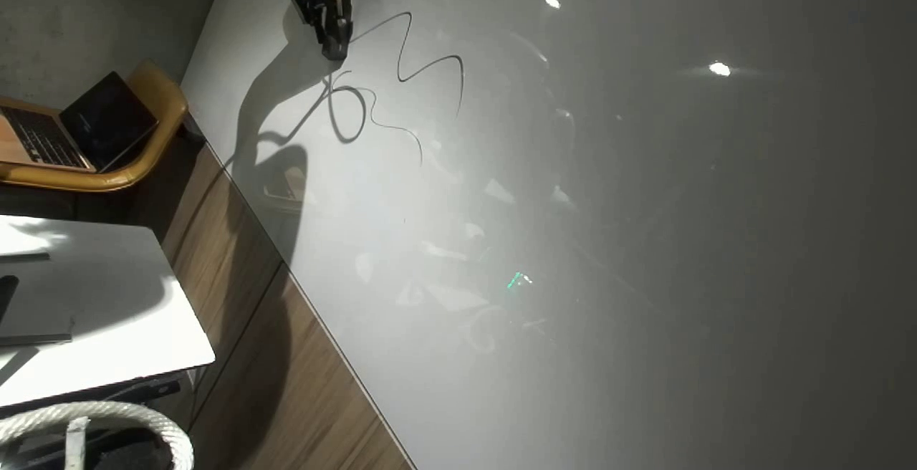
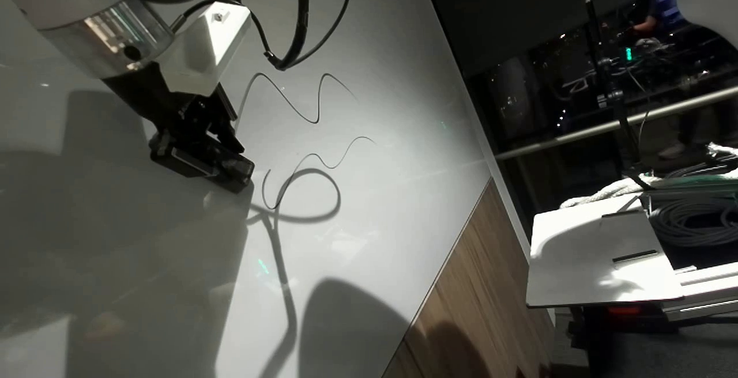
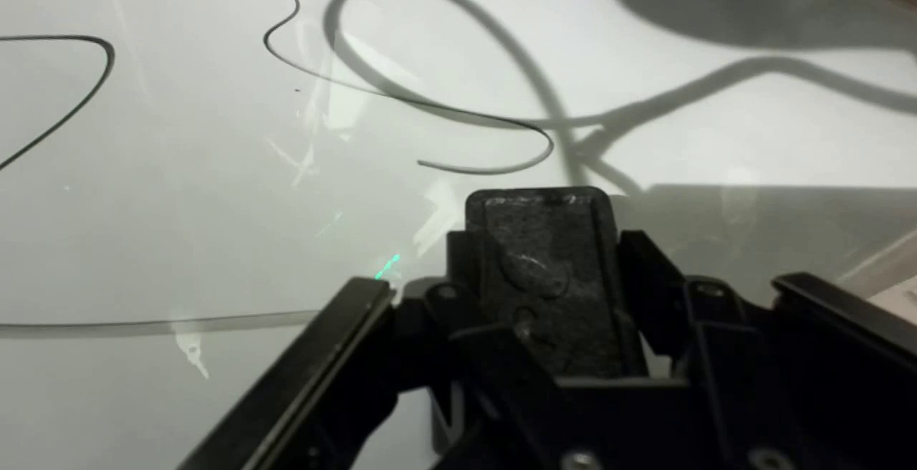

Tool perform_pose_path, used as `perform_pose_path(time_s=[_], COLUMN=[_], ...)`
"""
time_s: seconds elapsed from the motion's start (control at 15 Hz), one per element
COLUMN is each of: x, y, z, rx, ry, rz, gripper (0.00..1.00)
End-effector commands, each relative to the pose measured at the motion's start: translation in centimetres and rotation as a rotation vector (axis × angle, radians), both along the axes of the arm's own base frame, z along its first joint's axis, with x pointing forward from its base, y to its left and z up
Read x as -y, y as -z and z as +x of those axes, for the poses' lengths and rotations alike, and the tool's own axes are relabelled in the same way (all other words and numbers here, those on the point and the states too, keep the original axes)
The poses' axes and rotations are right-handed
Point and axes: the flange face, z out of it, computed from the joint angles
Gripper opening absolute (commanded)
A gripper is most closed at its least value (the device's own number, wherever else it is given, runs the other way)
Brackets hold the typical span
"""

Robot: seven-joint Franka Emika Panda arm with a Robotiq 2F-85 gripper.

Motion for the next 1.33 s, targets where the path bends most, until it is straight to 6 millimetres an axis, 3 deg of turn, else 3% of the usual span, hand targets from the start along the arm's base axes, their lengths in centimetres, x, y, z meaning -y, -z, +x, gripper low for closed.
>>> perform_pose_path(time_s=[0.0,0.27,0.53,0.93,1.27], x=[5.7,8.9,13.8,24.1,33.8], y=[-1.0,-3.1,-5.6,-9.9,-9.5], z=[4.9,3.5,2.6,2.1,2.5], rx=[0.081,0.1,0.137,0.17,0.16], ry=[0.03,0.108,0.186,0.272,0.322], rz=[-0.06,-0.069,-0.066,-0.023,0.047], gripper=[0.28,0.28,0.28,0.28,0.28])
